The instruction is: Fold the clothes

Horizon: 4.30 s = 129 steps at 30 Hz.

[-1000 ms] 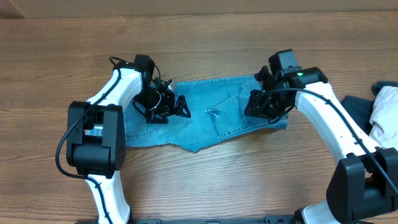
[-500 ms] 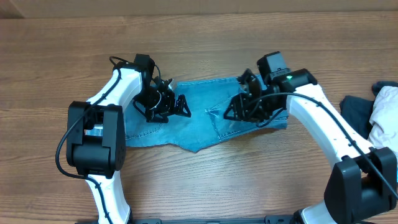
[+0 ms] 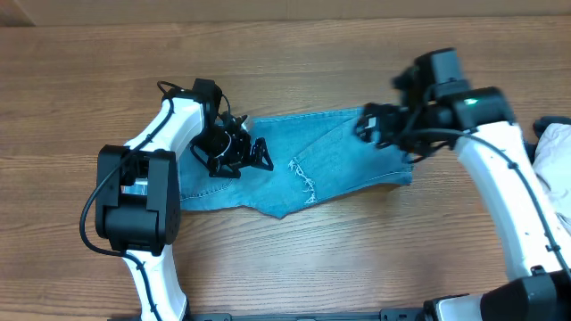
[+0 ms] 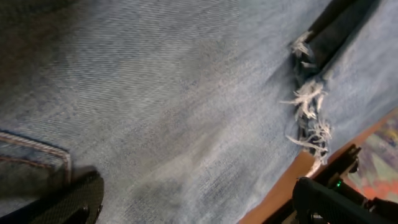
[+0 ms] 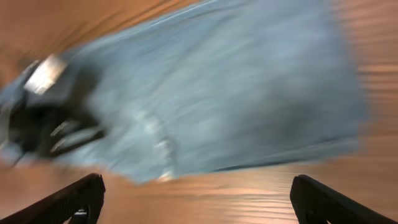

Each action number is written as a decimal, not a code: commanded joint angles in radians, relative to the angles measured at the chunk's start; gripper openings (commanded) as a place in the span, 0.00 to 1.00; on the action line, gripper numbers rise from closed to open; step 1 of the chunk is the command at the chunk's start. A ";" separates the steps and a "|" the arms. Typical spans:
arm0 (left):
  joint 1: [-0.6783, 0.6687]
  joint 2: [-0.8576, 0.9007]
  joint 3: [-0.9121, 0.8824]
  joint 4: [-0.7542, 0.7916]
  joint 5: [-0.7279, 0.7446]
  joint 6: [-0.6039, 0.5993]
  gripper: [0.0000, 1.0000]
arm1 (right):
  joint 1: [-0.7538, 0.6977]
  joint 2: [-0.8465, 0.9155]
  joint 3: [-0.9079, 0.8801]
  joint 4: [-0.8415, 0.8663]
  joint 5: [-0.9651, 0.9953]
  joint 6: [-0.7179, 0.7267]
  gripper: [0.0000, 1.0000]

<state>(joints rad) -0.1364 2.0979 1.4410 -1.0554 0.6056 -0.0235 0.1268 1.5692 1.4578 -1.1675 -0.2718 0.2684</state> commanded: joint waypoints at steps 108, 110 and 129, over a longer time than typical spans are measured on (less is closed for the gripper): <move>0.613 -0.019 0.256 -0.198 -0.601 -0.291 1.00 | -0.074 0.492 -0.069 0.284 0.126 0.103 0.06; 0.595 -0.047 0.292 -0.213 -0.586 -0.282 1.00 | -0.087 0.457 -0.039 0.252 0.127 0.103 0.06; 0.118 -0.167 0.219 -0.255 -0.272 -0.141 1.00 | -0.167 0.390 -0.058 0.125 -0.224 -0.299 1.00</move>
<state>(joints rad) 0.0296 1.9446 1.6989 -1.3357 0.3153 -0.1829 -0.0433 1.9587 1.4082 -1.0504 -0.4461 0.0002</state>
